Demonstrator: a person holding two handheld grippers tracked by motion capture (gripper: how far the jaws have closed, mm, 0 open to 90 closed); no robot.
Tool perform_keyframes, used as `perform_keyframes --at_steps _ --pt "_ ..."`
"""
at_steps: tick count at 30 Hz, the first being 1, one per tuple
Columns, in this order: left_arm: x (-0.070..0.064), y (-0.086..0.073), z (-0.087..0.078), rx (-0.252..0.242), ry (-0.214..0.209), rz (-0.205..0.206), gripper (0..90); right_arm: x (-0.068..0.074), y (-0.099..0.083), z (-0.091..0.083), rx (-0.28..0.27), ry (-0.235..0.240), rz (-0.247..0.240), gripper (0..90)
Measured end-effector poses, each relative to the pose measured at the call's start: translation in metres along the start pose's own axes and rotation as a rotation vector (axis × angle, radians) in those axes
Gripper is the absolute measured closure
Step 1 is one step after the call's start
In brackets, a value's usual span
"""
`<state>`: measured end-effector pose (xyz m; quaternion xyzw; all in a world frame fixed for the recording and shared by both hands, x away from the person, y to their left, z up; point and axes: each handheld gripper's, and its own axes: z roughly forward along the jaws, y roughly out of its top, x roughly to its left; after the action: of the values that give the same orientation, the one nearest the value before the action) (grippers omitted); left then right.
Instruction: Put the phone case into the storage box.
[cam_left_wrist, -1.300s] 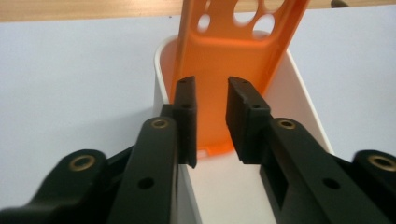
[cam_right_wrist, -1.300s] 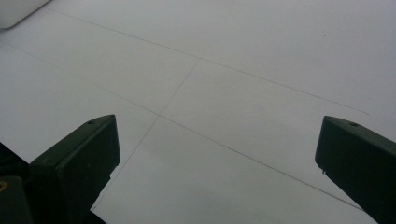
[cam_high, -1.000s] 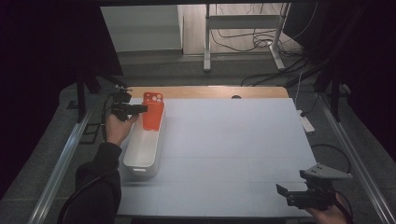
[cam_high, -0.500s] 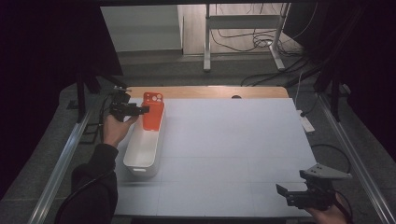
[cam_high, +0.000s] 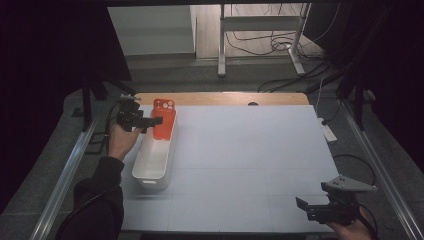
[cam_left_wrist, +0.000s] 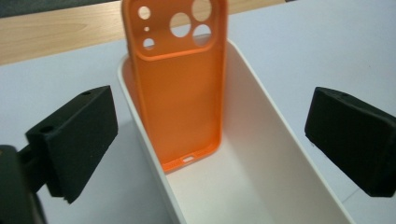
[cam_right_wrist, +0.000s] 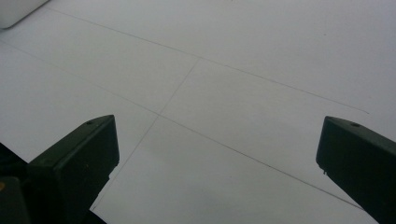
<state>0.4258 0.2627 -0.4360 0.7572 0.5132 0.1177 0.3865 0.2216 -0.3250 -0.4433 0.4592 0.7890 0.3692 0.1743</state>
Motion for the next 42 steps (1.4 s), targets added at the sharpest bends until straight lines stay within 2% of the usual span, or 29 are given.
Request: perform_keyframes --at_steps 9,22,30,42 --pt "-0.009 -0.006 -0.005 -0.01 0.002 0.074 0.4 0.0 0.0 0.0 0.001 0.0 -0.002 0.0" --pt "-0.014 -0.019 -0.012 -0.016 -0.035 0.095 0.0 0.001 0.0 0.0 0.002 0.0 -0.003 0.0" --pt "-0.019 -0.028 -0.021 -0.044 -0.058 0.109 0.0 0.001 0.0 0.0 0.002 -0.003 -0.002 0.0" --pt "-0.028 -0.039 -0.027 -0.06 -0.063 0.138 0.0 0.001 0.001 0.001 0.004 -0.007 0.0 0.0"
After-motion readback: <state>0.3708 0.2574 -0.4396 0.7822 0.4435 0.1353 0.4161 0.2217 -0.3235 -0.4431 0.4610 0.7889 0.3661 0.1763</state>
